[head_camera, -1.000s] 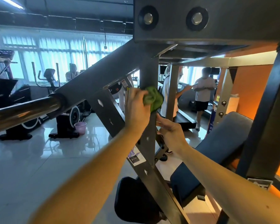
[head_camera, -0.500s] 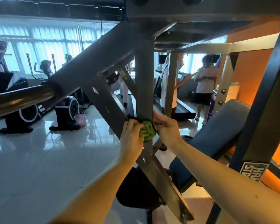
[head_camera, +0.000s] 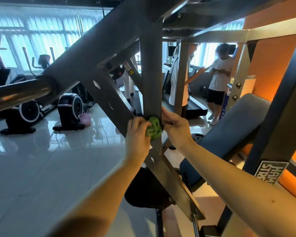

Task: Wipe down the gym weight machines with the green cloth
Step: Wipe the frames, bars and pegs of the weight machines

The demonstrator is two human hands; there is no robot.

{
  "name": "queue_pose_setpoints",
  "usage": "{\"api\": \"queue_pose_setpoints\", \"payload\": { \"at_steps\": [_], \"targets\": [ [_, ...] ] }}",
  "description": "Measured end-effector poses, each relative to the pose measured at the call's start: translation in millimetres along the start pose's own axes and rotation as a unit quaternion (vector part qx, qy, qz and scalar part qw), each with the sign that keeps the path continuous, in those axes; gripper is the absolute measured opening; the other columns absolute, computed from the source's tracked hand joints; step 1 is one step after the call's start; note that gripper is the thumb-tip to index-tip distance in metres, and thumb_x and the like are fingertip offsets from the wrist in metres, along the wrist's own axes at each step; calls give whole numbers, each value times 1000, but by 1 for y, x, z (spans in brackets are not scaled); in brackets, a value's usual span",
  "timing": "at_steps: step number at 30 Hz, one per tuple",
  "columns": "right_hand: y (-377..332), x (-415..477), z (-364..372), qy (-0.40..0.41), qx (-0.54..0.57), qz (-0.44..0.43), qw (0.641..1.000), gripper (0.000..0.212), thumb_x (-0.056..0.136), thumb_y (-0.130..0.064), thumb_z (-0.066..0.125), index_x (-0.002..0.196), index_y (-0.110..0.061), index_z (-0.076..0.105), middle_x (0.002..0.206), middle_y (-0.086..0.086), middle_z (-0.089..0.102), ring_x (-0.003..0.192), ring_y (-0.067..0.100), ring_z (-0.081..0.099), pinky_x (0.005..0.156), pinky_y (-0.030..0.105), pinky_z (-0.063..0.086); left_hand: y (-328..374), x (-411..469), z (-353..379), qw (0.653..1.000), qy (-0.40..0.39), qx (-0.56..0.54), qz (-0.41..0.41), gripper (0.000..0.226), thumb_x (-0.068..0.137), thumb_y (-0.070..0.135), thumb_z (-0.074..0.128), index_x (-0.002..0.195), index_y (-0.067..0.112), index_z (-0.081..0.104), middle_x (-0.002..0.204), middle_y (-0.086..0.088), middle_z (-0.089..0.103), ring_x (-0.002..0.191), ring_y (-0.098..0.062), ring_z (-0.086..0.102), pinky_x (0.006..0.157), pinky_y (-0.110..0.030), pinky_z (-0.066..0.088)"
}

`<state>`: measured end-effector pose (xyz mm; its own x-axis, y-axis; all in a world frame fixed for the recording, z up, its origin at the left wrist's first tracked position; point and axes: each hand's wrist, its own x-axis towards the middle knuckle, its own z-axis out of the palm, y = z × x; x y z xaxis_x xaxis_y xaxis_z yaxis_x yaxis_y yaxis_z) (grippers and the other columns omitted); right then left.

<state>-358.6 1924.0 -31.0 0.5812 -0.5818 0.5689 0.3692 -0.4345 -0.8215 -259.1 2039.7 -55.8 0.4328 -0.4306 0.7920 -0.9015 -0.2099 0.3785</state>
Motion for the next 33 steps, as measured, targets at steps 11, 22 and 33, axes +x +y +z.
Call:
{"api": "queue_pose_setpoints", "payload": {
  "at_steps": [11,22,33],
  "targets": [
    [-59,-54,42,-47,32,141,988,15,102,-22,62,110,-19,75,106,5,77,104,21,73,98,43,57,1,-11,-72,989,-32,-138,-27,22,94,20,71,115,15,68,115,6,55,100,-7,58,88,-15,50],
    [-115,19,133,55,-74,38,995,25,83,-10,84,93,-23,66,84,-4,70,75,12,71,71,31,62,-69,33,-140,958,71,-242,-133,8,95,17,67,97,22,72,97,12,62,91,-4,63,87,-37,54],
    [-73,96,187,70,-496,-408,764,30,89,-14,55,106,-21,80,113,3,65,112,30,46,80,52,47,-107,97,-133,892,104,-364,-246,16,89,11,73,81,25,73,80,0,75,72,-21,69,78,-44,59]
  ]
}}
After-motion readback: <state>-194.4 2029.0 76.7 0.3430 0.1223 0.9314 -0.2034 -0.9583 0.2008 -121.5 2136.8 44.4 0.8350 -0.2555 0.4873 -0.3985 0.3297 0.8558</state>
